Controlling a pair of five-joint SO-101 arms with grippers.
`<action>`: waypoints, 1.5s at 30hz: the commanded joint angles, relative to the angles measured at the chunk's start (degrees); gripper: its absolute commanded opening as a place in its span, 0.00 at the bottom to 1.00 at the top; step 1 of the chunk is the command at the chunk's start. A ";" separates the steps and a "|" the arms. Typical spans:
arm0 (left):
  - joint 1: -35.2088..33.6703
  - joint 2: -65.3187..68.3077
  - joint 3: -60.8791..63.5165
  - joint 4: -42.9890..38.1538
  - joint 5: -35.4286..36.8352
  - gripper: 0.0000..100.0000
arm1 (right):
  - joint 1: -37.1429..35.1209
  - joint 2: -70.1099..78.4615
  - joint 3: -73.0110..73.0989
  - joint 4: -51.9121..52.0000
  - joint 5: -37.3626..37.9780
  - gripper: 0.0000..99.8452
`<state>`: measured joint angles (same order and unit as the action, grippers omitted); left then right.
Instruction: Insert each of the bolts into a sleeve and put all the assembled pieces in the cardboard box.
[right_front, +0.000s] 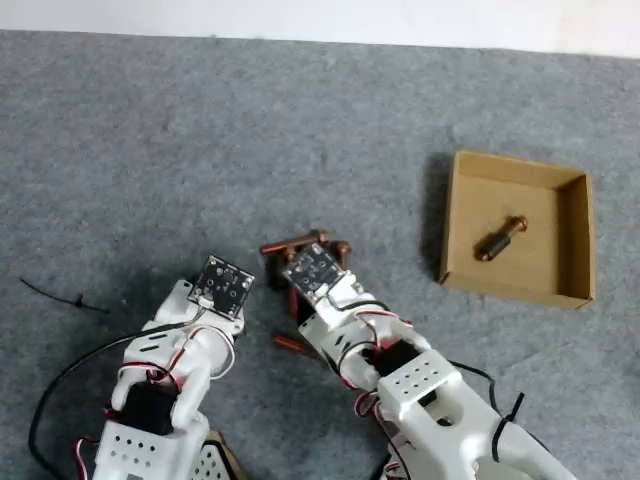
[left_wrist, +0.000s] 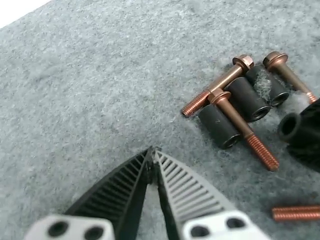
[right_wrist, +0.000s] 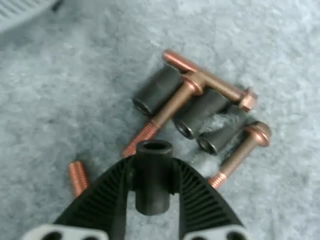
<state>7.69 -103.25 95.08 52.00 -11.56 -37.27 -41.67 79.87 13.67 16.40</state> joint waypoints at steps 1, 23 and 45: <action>-0.57 -0.84 -3.74 -0.35 0.53 0.01 | 1.63 -0.48 -3.21 -1.54 0.26 0.00; -0.57 -0.84 -3.56 -0.35 0.53 0.01 | 1.89 -0.48 -3.12 -1.54 0.26 0.00; -0.57 -0.84 -3.38 -0.53 0.53 0.01 | 1.89 -0.48 -1.98 -1.63 0.53 0.00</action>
<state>7.60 -103.25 95.08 52.00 -11.56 -36.22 -41.67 79.87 13.67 16.40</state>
